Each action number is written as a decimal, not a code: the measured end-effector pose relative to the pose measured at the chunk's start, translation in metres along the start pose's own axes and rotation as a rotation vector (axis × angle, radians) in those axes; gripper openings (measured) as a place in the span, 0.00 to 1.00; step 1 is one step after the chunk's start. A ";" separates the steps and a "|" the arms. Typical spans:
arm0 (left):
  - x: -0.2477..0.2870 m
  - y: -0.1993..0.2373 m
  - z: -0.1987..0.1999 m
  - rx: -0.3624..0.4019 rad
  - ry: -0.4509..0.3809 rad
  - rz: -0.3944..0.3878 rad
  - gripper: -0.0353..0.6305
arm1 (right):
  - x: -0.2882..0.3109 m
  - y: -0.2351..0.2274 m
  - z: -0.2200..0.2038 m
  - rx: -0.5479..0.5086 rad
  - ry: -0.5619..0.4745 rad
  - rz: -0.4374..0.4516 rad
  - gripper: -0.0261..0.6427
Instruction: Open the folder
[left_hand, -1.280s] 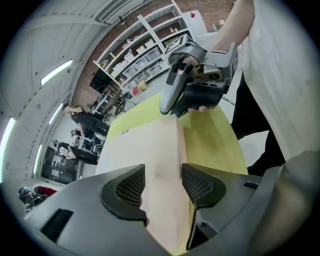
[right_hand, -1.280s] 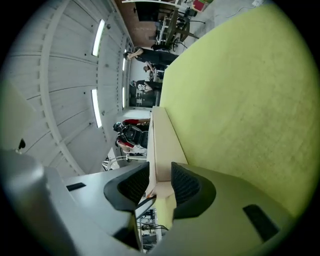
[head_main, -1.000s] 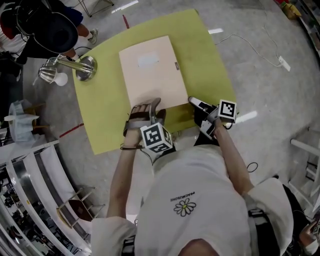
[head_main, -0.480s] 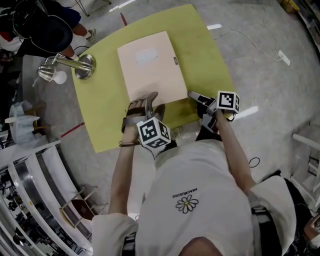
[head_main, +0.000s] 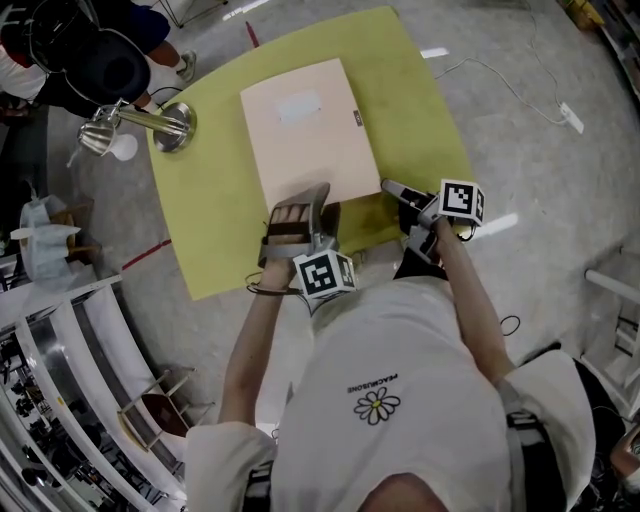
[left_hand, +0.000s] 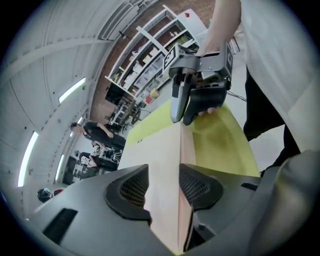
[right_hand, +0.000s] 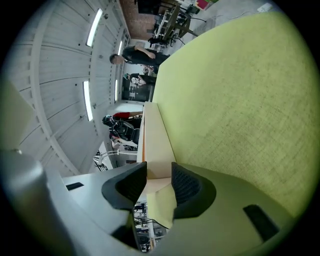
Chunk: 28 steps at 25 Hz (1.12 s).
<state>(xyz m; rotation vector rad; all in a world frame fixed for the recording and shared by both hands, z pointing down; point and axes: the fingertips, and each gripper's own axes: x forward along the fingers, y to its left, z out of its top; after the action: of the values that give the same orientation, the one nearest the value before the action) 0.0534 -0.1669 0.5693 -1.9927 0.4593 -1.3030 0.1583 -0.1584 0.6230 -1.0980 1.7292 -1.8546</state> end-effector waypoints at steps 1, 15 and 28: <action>-0.003 -0.001 0.002 -0.002 -0.019 0.005 0.29 | 0.000 0.000 0.000 0.002 0.000 -0.001 0.25; 0.002 -0.006 0.005 -0.047 0.017 0.132 0.13 | -0.001 0.007 -0.001 -0.001 0.002 0.005 0.24; -0.011 0.012 0.005 -0.600 -0.117 0.119 0.13 | -0.003 0.006 0.001 -0.068 -0.005 -0.054 0.24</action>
<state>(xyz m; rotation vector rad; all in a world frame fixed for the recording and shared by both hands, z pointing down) 0.0541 -0.1663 0.5523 -2.4604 0.9850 -1.0411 0.1599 -0.1580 0.6163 -1.1857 1.7890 -1.8350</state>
